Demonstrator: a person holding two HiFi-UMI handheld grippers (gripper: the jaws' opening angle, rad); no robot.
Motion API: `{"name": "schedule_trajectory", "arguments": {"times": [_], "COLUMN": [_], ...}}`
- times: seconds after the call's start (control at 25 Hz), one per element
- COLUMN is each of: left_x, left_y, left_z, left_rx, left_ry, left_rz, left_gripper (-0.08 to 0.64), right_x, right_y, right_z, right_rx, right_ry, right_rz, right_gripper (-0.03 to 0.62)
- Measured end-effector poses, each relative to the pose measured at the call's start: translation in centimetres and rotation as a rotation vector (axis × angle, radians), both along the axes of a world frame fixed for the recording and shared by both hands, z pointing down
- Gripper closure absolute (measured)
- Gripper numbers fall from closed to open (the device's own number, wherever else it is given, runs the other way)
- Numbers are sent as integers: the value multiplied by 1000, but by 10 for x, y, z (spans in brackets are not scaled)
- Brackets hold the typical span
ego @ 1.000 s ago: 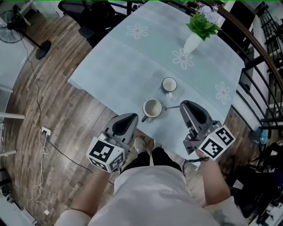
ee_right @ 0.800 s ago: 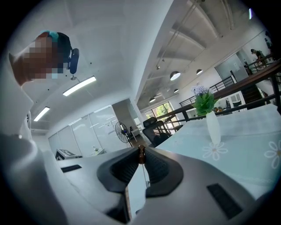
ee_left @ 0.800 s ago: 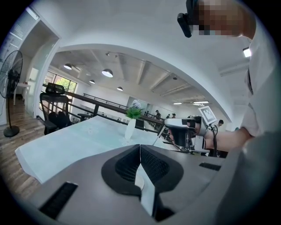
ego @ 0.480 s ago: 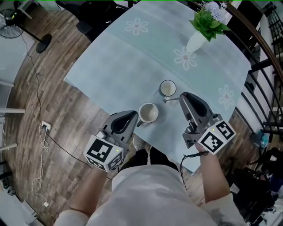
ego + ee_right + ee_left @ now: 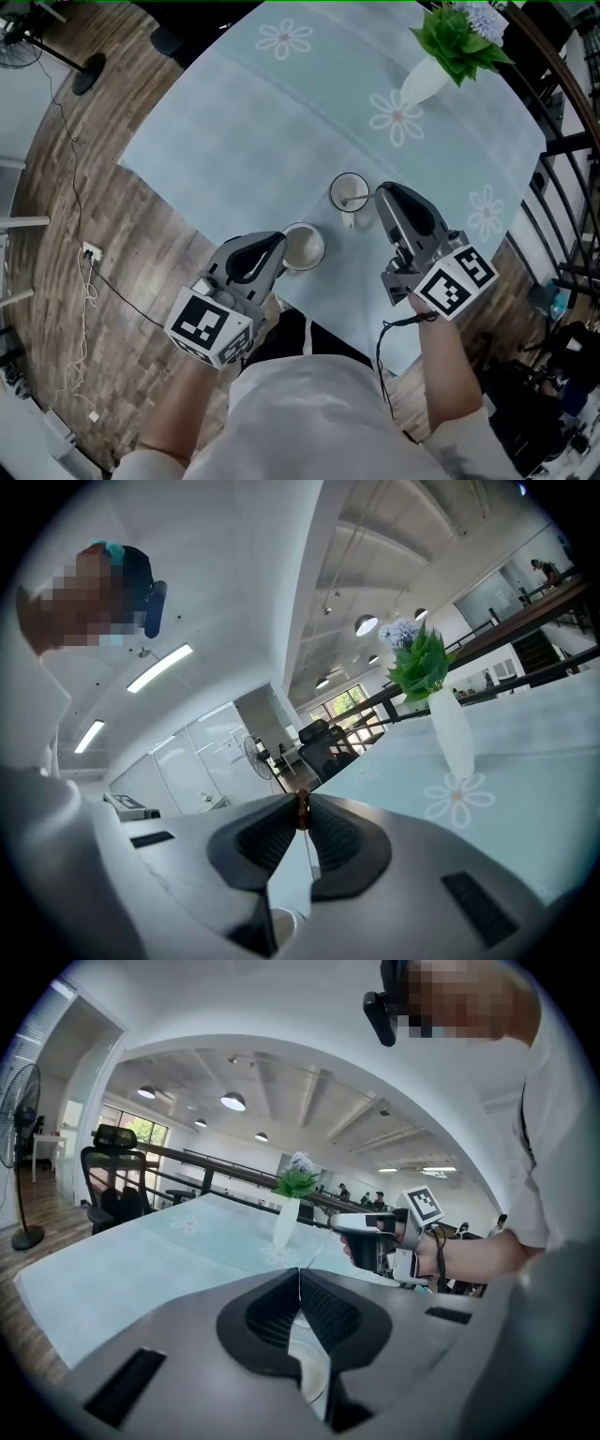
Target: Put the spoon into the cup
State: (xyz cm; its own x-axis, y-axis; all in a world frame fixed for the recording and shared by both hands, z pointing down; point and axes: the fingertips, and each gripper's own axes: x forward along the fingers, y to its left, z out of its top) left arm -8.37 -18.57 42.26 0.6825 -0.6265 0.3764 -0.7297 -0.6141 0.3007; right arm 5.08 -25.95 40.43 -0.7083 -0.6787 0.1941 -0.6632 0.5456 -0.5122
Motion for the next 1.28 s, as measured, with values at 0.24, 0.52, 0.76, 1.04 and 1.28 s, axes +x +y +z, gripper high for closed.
{"name": "schedule_trajectory", "arguments": {"times": [0.24,0.52,0.76,1.04,1.28], "left_x": [6,10,11,11,8], "left_y": [-8,-12,-16,-18,-21], "left_z": [14,33,46,57,61], "left_rx": [-20,-50,-62,-81,-77], "left_ry": [-6,-5,-6,-3,-1], "left_rz": [-9,-26,-46,-62,-77], "left_gripper": [538,538,538,538,538], "right_x": [8,13,14,9,6], "right_y": [-12,-20,-25,-28,-31], "right_z": [23,54,78,97,110], "right_rx": [-31,-73,-103,-131,-142], "right_ry": [-10,-18,-9,-2,9], "right_rz": [3,8,4,-7,-9], "right_gripper": [537,537,537,538,537]}}
